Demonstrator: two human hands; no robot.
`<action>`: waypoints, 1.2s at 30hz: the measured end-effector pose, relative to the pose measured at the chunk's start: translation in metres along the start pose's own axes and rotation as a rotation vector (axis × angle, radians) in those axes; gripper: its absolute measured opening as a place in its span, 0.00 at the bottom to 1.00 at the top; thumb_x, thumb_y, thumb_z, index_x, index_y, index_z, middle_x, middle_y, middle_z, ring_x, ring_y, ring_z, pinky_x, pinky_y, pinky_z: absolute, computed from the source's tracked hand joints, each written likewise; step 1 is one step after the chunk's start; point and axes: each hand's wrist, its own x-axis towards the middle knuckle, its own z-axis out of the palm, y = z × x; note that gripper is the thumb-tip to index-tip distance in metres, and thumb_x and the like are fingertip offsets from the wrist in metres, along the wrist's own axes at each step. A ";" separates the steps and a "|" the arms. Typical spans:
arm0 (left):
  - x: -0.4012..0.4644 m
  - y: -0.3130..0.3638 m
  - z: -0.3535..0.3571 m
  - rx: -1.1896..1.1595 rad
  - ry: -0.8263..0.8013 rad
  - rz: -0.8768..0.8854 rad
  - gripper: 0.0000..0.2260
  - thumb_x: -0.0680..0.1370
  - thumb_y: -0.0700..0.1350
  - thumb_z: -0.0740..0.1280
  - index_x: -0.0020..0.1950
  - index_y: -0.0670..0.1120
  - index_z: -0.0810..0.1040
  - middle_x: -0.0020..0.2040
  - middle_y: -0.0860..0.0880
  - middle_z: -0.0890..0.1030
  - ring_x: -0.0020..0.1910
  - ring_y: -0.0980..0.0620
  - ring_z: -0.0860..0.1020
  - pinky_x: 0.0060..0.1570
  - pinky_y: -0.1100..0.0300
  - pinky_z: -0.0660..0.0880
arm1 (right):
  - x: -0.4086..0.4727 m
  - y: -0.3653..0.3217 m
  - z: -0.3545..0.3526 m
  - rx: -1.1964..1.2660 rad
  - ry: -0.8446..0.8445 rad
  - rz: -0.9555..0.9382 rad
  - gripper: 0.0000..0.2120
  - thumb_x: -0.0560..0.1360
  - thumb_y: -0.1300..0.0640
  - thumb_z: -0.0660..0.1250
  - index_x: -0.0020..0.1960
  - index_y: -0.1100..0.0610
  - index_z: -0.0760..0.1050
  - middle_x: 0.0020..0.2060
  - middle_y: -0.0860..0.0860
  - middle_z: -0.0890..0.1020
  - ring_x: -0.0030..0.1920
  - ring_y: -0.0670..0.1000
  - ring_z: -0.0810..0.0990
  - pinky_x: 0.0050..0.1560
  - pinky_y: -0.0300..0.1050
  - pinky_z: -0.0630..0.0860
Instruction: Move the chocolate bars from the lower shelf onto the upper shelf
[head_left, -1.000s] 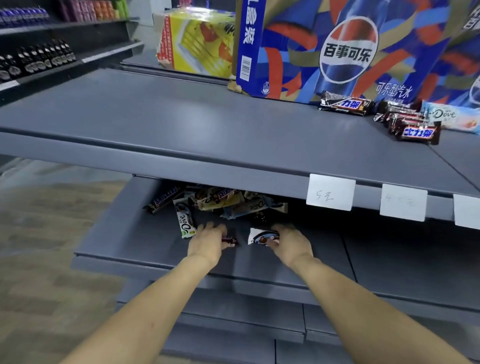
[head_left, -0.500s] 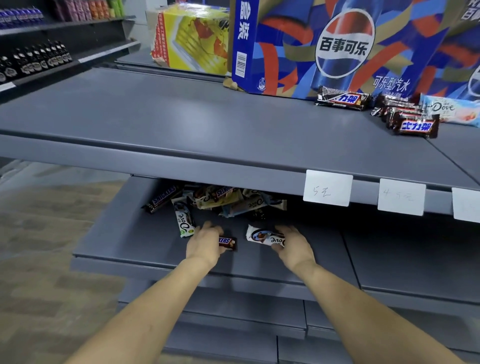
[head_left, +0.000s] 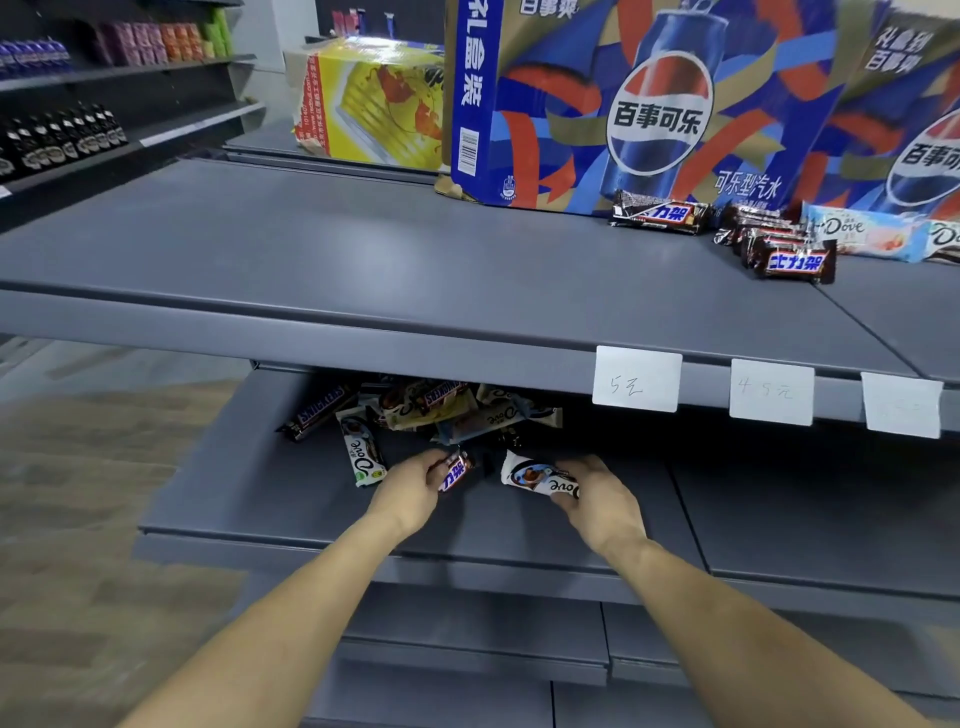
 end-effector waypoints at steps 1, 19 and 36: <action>0.001 0.002 -0.002 -0.110 -0.028 -0.018 0.14 0.84 0.46 0.57 0.69 0.48 0.73 0.54 0.46 0.82 0.46 0.53 0.79 0.46 0.63 0.73 | 0.000 0.000 -0.002 -0.001 0.004 0.004 0.21 0.76 0.50 0.69 0.68 0.47 0.72 0.65 0.48 0.73 0.55 0.53 0.80 0.51 0.46 0.78; -0.016 0.017 -0.007 -0.149 -0.063 -0.135 0.12 0.84 0.47 0.53 0.63 0.47 0.71 0.46 0.47 0.78 0.41 0.51 0.75 0.36 0.59 0.69 | -0.020 -0.011 -0.037 0.075 0.065 -0.093 0.27 0.75 0.52 0.71 0.73 0.47 0.68 0.67 0.47 0.75 0.63 0.51 0.76 0.61 0.47 0.75; -0.036 0.000 -0.007 0.203 -0.062 0.014 0.18 0.75 0.53 0.70 0.63 0.52 0.76 0.54 0.51 0.70 0.56 0.49 0.74 0.60 0.56 0.72 | -0.049 -0.033 -0.030 -0.103 0.233 -0.037 0.20 0.74 0.40 0.65 0.59 0.51 0.73 0.52 0.48 0.78 0.53 0.52 0.74 0.45 0.46 0.75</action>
